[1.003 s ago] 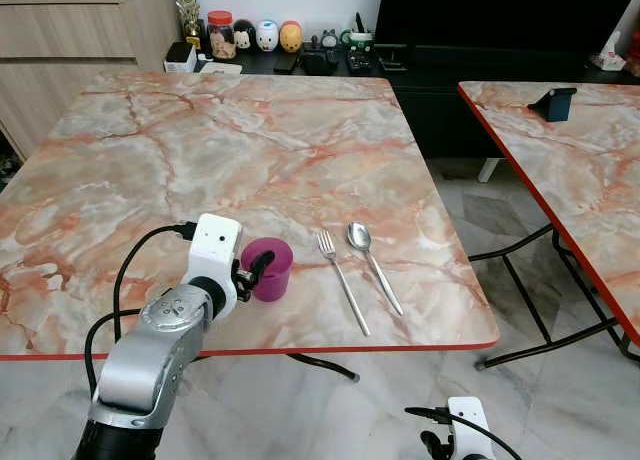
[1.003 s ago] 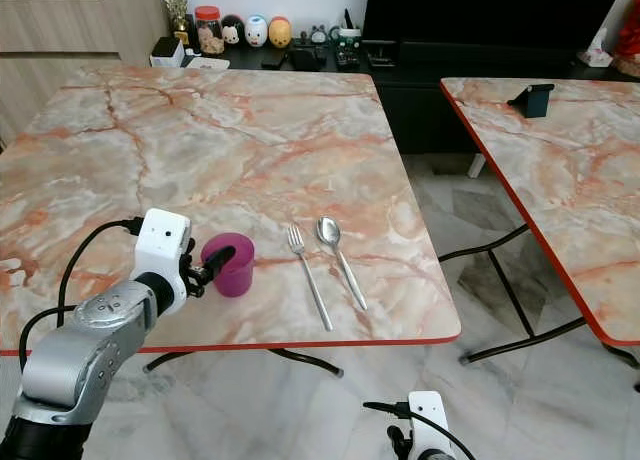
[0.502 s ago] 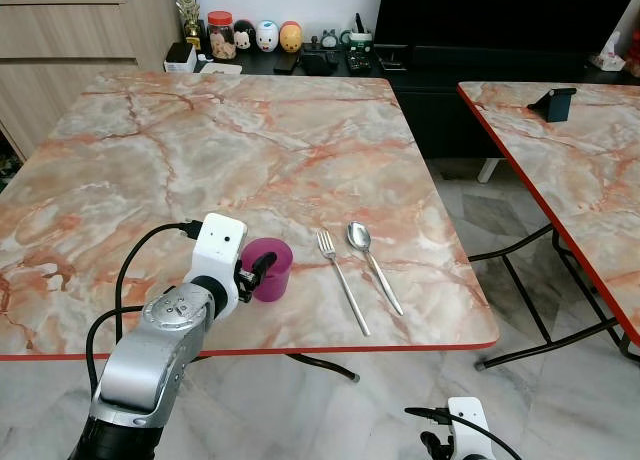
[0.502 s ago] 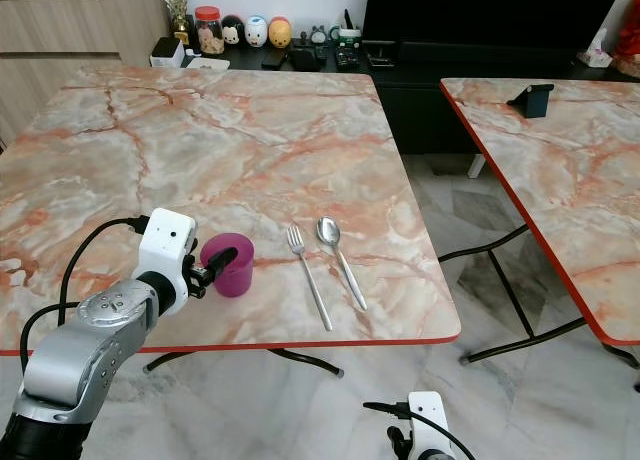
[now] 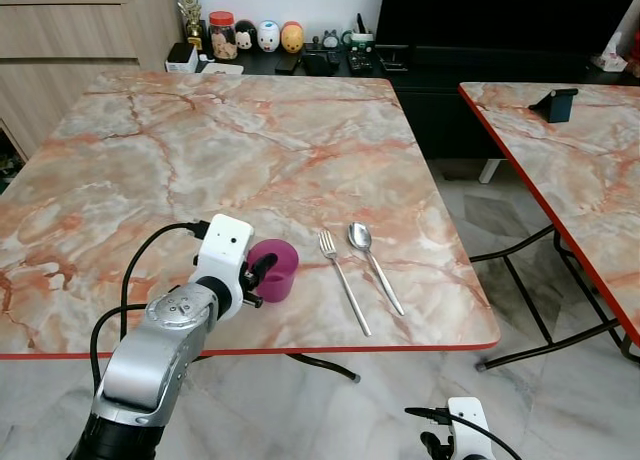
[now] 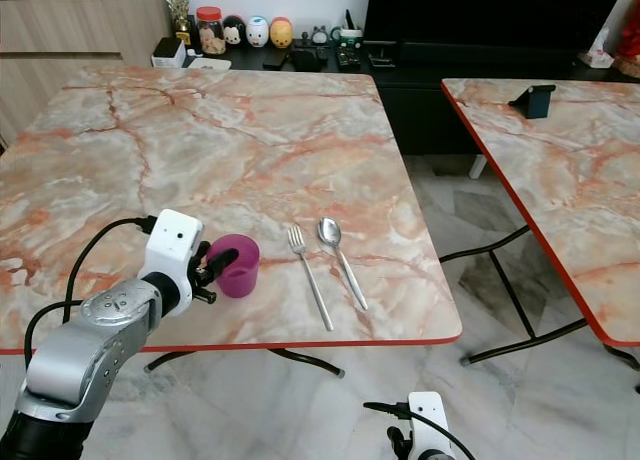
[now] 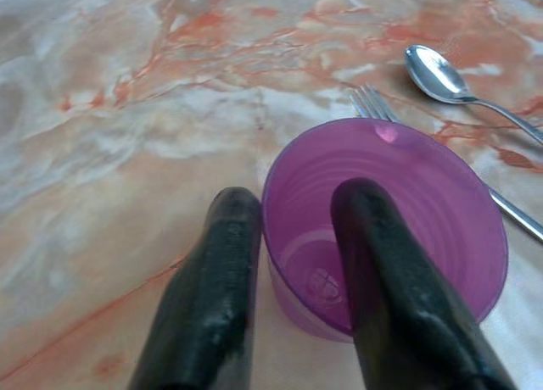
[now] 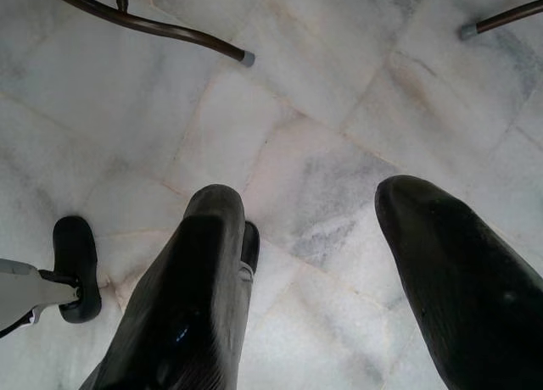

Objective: Setting the table

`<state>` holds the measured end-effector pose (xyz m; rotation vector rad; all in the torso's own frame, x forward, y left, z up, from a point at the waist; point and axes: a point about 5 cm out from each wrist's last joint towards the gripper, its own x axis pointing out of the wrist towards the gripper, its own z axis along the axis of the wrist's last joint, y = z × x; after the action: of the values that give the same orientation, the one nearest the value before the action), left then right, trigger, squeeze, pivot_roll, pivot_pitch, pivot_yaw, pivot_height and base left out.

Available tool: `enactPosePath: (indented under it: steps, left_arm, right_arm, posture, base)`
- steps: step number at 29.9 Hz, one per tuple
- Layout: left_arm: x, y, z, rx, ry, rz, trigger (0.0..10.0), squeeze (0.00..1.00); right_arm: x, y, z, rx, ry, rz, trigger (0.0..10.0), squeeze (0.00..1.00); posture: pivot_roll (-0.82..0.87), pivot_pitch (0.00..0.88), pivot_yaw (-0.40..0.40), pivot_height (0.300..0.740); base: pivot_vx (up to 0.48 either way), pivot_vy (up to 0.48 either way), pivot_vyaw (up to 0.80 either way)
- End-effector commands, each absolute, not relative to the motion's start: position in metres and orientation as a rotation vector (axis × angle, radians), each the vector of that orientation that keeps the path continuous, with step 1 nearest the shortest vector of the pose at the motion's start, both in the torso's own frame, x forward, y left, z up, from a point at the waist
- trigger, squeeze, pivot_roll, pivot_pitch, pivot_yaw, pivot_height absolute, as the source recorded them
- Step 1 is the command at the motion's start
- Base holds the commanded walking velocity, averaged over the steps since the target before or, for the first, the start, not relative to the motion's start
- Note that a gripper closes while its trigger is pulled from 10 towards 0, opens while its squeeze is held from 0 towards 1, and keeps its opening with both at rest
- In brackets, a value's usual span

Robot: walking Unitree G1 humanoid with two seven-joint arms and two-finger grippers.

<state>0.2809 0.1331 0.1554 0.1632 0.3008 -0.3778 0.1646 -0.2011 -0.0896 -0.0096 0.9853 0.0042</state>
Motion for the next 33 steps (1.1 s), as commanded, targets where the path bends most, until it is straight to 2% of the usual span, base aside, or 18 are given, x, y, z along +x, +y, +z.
enactPosePath:
  steps: [1, 25, 28, 30, 32, 33]
  left_arm:
    - [0.28, 0.128, 0.161, 0.176, 0.287, -0.403, 0.0, 0.0]
    - [0.279, 0.128, 0.159, 0.168, 0.288, -0.406, 0.0, 0.0]
    - [0.281, 0.134, 0.159, 0.149, 0.265, -0.353, 0.0, 0.0]
    - [0.286, 0.146, 0.169, 0.08, 0.145, -0.23, 0.0, 0.0]
    - [0.286, 0.16, 0.18, 0.04, 0.019, -0.119, 8.9, 0.0]
    - [0.286, 0.163, 0.181, 0.025, 0.008, -0.103, 8.9, 0.0]
  right_arm:
    - [0.164, -0.202, -0.09, -0.004, 0.989, -0.003, 10.0, 0.0]
    - [0.164, -0.202, -0.09, -0.005, 0.99, -0.001, 10.0, 0.0]
    - [0.164, -0.202, -0.09, -0.004, 0.988, -0.002, 10.0, 0.0]
    - [0.164, -0.202, -0.09, -0.008, 0.985, -0.005, 10.0, 0.0]
    - [0.164, -0.203, -0.089, -0.009, 0.977, -0.019, 10.0, 0.0]
    - [0.164, -0.203, -0.089, -0.007, 0.976, -0.023, 10.0, 0.0]
  posture:
    - [0.1, 0.0, -0.068, 0.74]
    - [0.1, 0.0, -0.07, 0.74]
    - [0.1, 0.0, -0.07, 0.74]
    - [0.1, 0.0, -0.068, 0.74]
    - [0.1, 0.0, -0.068, 0.74]
    - [0.1, 0.0, -0.068, 0.74]
  base:
    - [0.0, 0.0, 0.0]
    - [0.0, 0.0, 0.0]
    - [0.0, 0.0, 0.0]
    - [0.0, 0.0, 0.0]
    - [0.0, 0.0, 0.0]
    - [0.0, 0.0, 0.0]
